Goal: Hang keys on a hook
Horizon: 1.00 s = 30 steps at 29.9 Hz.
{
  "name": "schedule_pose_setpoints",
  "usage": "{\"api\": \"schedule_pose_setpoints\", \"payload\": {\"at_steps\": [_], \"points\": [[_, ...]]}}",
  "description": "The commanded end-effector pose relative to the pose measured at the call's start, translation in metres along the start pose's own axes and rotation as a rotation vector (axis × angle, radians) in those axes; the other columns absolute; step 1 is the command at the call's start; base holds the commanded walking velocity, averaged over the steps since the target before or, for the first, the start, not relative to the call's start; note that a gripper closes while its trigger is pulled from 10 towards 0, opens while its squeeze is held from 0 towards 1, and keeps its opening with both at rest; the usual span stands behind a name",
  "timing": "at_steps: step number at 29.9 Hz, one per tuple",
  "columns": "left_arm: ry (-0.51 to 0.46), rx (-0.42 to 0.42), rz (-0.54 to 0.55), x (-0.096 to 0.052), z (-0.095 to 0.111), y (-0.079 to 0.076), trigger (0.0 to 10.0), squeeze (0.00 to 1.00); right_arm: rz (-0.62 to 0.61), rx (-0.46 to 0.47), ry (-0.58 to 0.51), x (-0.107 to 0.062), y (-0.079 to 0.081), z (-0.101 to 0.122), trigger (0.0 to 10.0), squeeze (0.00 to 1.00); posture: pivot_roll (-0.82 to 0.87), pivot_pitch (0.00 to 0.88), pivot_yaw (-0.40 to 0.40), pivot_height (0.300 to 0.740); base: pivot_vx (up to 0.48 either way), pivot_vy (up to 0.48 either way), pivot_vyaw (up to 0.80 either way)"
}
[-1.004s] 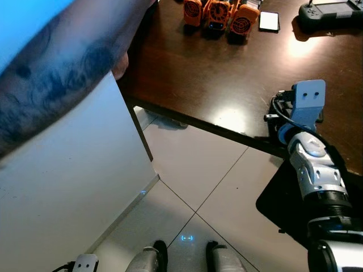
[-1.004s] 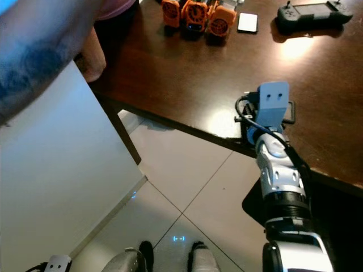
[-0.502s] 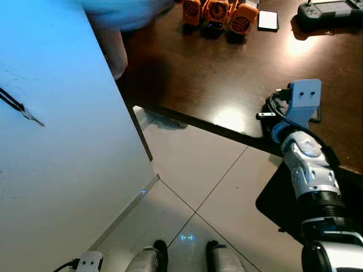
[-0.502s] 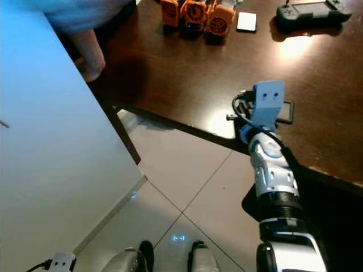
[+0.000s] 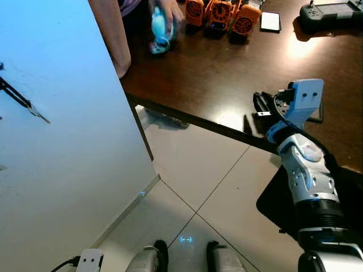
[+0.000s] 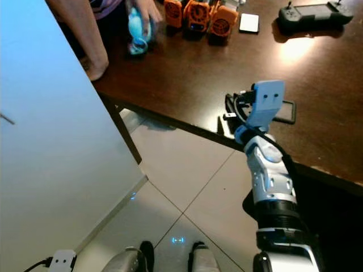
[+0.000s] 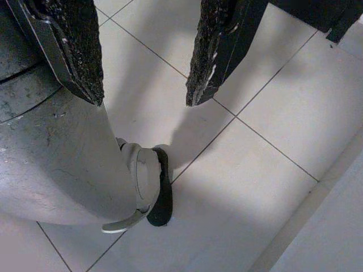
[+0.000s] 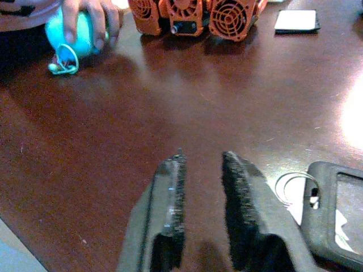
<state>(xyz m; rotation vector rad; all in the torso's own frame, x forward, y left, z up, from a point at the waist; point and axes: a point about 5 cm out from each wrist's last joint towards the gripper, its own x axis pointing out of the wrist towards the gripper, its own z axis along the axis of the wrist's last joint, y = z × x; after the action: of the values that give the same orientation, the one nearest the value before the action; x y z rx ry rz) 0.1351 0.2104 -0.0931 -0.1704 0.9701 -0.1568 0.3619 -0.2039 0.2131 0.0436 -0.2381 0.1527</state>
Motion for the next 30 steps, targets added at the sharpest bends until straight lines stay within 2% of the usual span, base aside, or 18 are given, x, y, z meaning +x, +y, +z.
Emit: {"api": "schedule_pose_setpoints", "payload": {"at_steps": [1, 2, 7, 11, 13, 14, 16, 17, 23, 28, 30], "points": [[0.057, -0.01, -0.01, -0.003, -0.016, -0.003, 10.0, 0.0, -0.016, 0.0, 0.003, -0.005, -0.004, -0.003, 10.0, 1.0, -0.13, 0.228, 0.139, 0.74, 0.0, 0.0, 0.0], [0.062, -0.01, -0.007, -0.005, -0.019, -0.001, 10.0, 0.0, -0.064, -0.013, 0.002, -0.007, -0.013, -0.003, 10.0, 1.0, -0.12, 0.245, 0.144, 0.74, 0.0, 0.0, 0.0], [0.075, -0.01, 0.002, -0.009, -0.025, 0.004, 10.0, 0.0, -0.147, -0.04, 0.014, -0.008, -0.029, -0.003, 10.0, 1.0, -0.12, 0.264, 0.152, 0.74, 0.0, 0.0, 0.0], [0.097, -0.003, 0.013, -0.015, -0.034, 0.01, 10.0, 0.0, -0.261, -0.126, 0.043, -0.006, -0.048, 0.002, 10.0, 1.0, -0.1, 0.288, 0.161, 0.74, 0.0, 0.0, 0.0], [0.097, -0.003, 0.013, -0.015, -0.034, 0.01, 10.0, 0.0, -0.261, -0.126, 0.043, -0.006, -0.048, 0.002, 10.0, 1.0, -0.1, 0.288, 0.161, 0.74, 0.0, 0.0, 0.0], [0.103, -0.003, 0.016, -0.017, -0.036, 0.012, 10.0, 0.0, -0.298, -0.142, 0.042, -0.004, -0.055, 0.006, 10.0, 0.48, -0.1, 0.291, 0.162, 0.74, 0.0, 0.0, 0.0], [0.107, -0.003, 0.018, -0.019, -0.038, 0.014, 10.0, 0.0, -0.319, -0.148, 0.038, -0.004, -0.059, 0.009, 10.0, 0.48, -0.1, 0.294, 0.163, 0.74, 0.0, 0.0, 0.0], [0.112, -0.002, 0.021, -0.021, -0.041, 0.016, 10.0, 0.0, -0.322, -0.146, 0.027, -0.001, -0.062, 0.014, 10.0, 0.0, -0.09, 0.304, 0.166, 0.74, 0.0, 0.0, 0.0], [0.123, 0.003, 0.026, -0.027, -0.048, 0.021, 10.0, 0.0, -0.273, -0.127, -0.022, 0.008, -0.059, 0.028, 10.0, 0.0, -0.09, 0.323, 0.168, 0.74, 0.0, 0.0, 0.0], [0.122, 0.005, 0.025, -0.028, -0.048, 0.021, 10.0, 0.0, -0.258, -0.125, -0.03, 0.012, -0.056, 0.031, 10.0, 0.0, -0.09, 0.326, 0.168, 0.74, 0.0, 0.0, 0.0], [0.113, 0.01, 0.017, -0.027, -0.047, 0.02, 10.0, 0.0, -0.217, -0.117, 0.01, 0.02, -0.047, 0.027, 10.0, 0.0, -0.08, 0.34, 0.167, 0.74, 0.0, 0.0, 0.0]]}}
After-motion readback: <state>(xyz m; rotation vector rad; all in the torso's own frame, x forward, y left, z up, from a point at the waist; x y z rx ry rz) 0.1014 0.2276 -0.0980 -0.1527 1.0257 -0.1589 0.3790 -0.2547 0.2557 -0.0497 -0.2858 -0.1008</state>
